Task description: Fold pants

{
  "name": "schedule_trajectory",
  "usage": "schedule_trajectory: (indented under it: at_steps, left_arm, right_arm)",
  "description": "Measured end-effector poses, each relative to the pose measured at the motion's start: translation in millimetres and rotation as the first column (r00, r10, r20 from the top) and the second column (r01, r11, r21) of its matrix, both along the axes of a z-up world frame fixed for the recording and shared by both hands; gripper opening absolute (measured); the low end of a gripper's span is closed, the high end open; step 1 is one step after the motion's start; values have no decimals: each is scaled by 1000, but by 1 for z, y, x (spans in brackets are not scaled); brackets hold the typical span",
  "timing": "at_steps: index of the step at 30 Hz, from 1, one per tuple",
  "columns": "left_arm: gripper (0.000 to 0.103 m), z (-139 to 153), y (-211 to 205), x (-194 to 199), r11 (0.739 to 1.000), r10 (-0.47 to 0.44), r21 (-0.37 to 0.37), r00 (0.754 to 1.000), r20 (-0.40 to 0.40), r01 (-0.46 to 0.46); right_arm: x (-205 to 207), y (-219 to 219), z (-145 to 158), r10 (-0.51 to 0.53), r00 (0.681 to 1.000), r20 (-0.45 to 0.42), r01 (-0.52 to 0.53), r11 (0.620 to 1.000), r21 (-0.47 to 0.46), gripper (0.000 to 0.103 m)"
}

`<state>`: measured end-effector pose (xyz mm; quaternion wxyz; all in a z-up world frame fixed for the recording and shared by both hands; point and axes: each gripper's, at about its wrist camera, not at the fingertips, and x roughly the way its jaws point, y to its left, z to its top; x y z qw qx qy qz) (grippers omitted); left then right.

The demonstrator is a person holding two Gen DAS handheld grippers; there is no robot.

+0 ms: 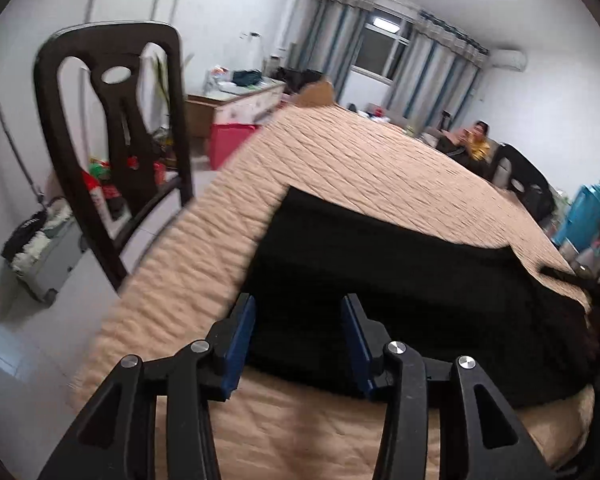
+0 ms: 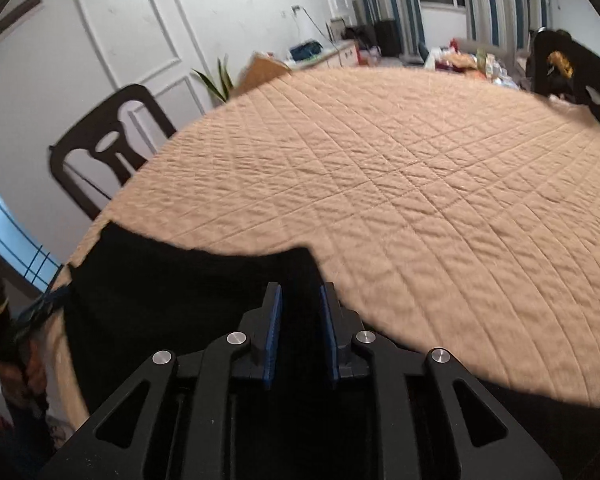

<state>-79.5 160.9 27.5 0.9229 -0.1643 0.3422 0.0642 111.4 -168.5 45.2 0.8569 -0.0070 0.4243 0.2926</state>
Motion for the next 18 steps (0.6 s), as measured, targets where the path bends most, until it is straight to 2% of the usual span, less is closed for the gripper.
schedule_trajectory:
  at_steps: [3,6,9,11,13,14,15,18]
  left_arm:
    - [50,15,11,7,999,-4,37,999,41,3]
    - [55,26,11,35,993,-89,83,994,69,83]
    - [55,18,8,75,984,-151,97,989,6,150]
    - [55,9,3,94,978,-160,130,986,-51,165]
    - [50,-2,-2,106,973,-185,115,973,-136,201]
    - [47,-3,-4,107,971,-185,122,971,-151,204]
    - [41,-2,-6,105,969,-186,139,972,-145,206]
    - [33,3,-14,101,958,-193,189,972,-136,217]
  right_arm:
    - [-40,-21,-4,-7,1000,11,6,1000,29,20]
    - [-61,-42,-13,-52,999,-1,52,996,68,20]
    - [-71,-58,-19,-94,995,-13,95,988,125,20]
    - [-77,-69,-21,-121,993,-20,122,980,156,20]
    - [-82,-75,-23,-136,991,-23,137,976,171,20]
    - [-85,-79,-23,-141,990,-23,143,974,174,20]
    - [-87,-82,-23,-146,989,-23,148,974,173,20]
    - [-89,-89,-24,-158,987,-28,161,968,193,20]
